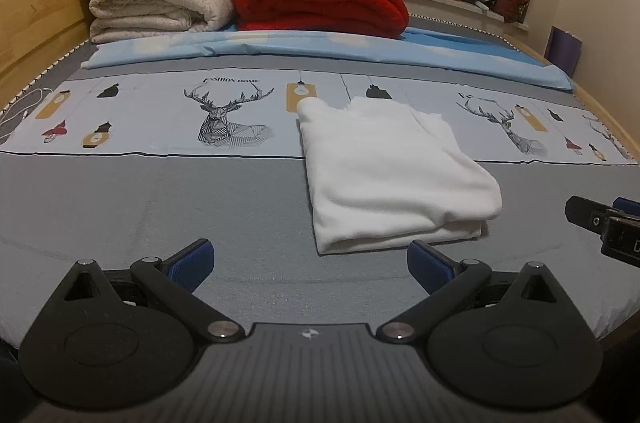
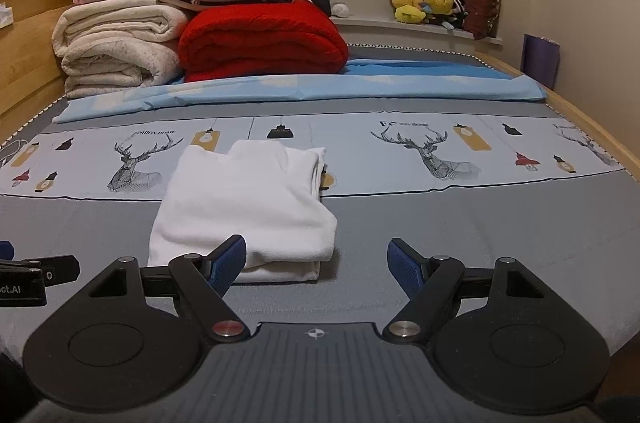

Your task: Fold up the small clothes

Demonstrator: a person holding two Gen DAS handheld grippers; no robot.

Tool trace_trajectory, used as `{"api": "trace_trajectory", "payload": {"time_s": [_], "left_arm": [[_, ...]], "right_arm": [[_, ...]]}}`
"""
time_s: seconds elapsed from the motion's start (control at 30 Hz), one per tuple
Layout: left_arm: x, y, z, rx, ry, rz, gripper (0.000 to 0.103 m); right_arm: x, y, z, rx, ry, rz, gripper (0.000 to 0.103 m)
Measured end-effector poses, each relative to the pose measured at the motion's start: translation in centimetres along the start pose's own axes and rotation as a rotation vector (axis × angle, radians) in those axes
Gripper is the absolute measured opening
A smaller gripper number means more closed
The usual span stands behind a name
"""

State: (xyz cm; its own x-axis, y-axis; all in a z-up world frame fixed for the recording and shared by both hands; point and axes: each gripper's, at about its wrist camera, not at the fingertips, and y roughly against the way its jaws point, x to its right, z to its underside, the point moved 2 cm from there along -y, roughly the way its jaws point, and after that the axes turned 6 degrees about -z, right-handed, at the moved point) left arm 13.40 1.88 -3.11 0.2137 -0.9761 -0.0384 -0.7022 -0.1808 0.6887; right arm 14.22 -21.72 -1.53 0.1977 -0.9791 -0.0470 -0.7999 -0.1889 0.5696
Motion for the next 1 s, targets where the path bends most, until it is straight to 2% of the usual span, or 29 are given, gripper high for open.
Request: {"api": "trace_trajectory", "payload": {"time_s": [1.0], "left_arm": [[-0.15, -0.17, -0.08, -0.003, 0.011, 0.021, 0.103]], "right_arm": [[-0.97, -0.27, -0.11, -0.007, 0.033, -0.014, 0.079]]}}
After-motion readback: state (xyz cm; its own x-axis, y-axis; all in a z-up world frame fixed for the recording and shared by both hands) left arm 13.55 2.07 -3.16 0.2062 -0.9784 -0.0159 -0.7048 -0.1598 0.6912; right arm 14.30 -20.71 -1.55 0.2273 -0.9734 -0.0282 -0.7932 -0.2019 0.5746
